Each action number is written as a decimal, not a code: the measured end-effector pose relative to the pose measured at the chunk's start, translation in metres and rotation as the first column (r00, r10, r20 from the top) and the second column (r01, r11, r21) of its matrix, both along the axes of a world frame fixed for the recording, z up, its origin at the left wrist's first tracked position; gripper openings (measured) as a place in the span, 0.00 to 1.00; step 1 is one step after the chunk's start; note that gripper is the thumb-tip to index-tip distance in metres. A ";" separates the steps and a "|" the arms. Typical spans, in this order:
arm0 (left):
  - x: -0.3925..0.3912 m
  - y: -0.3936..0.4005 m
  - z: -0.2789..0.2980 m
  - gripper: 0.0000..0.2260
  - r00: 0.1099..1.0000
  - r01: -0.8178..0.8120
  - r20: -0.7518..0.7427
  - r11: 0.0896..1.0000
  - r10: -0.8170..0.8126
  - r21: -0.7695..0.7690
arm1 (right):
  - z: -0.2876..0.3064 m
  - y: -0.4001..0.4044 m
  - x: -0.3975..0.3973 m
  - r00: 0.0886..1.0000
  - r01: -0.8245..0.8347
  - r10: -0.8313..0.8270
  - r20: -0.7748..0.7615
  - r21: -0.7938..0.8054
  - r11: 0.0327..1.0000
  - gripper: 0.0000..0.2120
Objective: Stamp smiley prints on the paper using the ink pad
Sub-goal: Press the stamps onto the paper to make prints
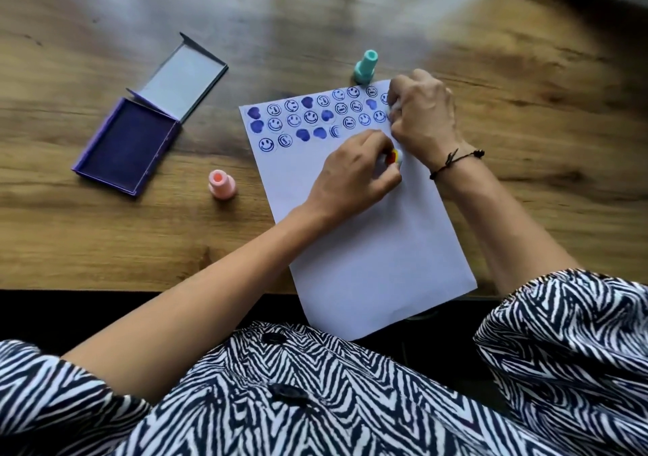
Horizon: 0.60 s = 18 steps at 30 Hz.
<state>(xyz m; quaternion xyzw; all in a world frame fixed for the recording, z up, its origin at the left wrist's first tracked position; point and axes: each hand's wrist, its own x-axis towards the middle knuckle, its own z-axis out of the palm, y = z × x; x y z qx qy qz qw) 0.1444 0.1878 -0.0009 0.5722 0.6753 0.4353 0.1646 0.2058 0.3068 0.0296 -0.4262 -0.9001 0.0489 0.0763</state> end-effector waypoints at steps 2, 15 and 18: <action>0.000 0.000 0.000 0.09 1.000 -0.001 0.002 1.000 0.001 -0.001 | -0.001 -0.001 0.000 1.000 -0.005 0.004 0.011 0.012 1.000 0.08; 0.002 -0.002 0.002 0.09 1.000 -0.002 -0.011 1.000 0.002 -0.021 | 0.022 -0.002 0.009 0.976 0.101 -0.127 -0.180 -0.148 0.984 0.09; 0.001 -0.002 0.004 0.09 1.000 -0.015 0.009 1.000 0.015 -0.012 | 0.034 -0.005 0.022 0.843 0.200 -0.310 -0.438 -0.280 0.939 0.07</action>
